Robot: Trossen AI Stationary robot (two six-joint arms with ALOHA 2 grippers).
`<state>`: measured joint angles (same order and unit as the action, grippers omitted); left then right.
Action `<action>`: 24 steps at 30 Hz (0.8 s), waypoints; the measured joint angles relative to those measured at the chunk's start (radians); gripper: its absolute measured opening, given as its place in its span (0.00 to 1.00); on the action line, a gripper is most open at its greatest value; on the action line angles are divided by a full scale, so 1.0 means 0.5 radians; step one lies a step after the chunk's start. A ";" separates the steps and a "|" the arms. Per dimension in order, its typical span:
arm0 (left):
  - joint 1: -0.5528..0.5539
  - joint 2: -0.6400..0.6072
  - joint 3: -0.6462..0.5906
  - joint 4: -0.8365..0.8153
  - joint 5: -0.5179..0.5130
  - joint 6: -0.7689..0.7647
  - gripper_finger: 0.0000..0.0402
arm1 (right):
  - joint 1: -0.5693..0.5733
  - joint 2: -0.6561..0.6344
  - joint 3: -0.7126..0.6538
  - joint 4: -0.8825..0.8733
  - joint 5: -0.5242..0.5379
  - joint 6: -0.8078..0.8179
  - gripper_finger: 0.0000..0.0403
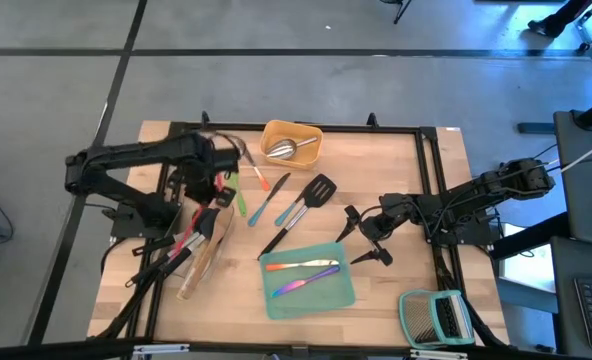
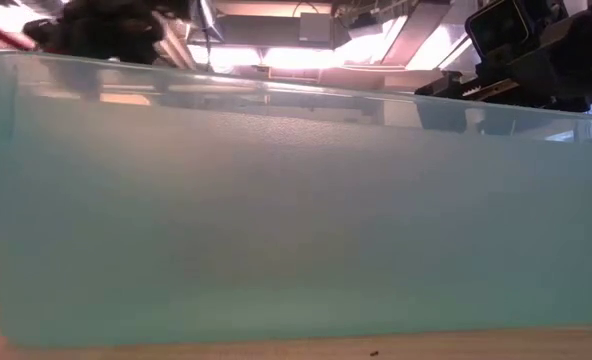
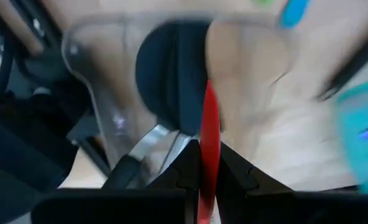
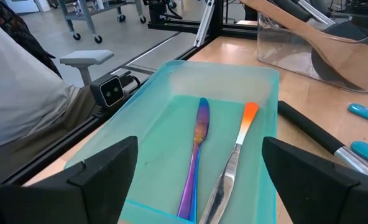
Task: Pick & Place Kitchen Items
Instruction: Put the red spatula into the transparent bin
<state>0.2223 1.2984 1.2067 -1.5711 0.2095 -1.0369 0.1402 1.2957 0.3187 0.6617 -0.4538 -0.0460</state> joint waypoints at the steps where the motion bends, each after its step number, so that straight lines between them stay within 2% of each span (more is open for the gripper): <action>1: -0.031 0.000 -0.059 -0.001 0.010 0.009 0.05 | 0.000 0.000 0.000 0.000 0.000 0.000 0.86; 7: -0.152 0.001 -0.346 0.000 0.016 0.201 0.05 | -0.001 -0.001 0.000 0.003 0.000 0.000 0.86; 16: -0.161 0.001 -0.617 0.000 -0.016 0.347 0.05 | -0.001 -0.001 0.000 0.022 0.018 0.000 0.86; 24: -0.161 0.002 -0.683 0.094 -0.143 0.377 0.05 | 0.000 -0.001 0.000 0.022 0.018 0.000 0.86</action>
<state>0.1417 1.2995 0.8650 -1.5239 0.1381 -0.8482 0.1402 1.2953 0.3187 0.6727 -0.4446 -0.0460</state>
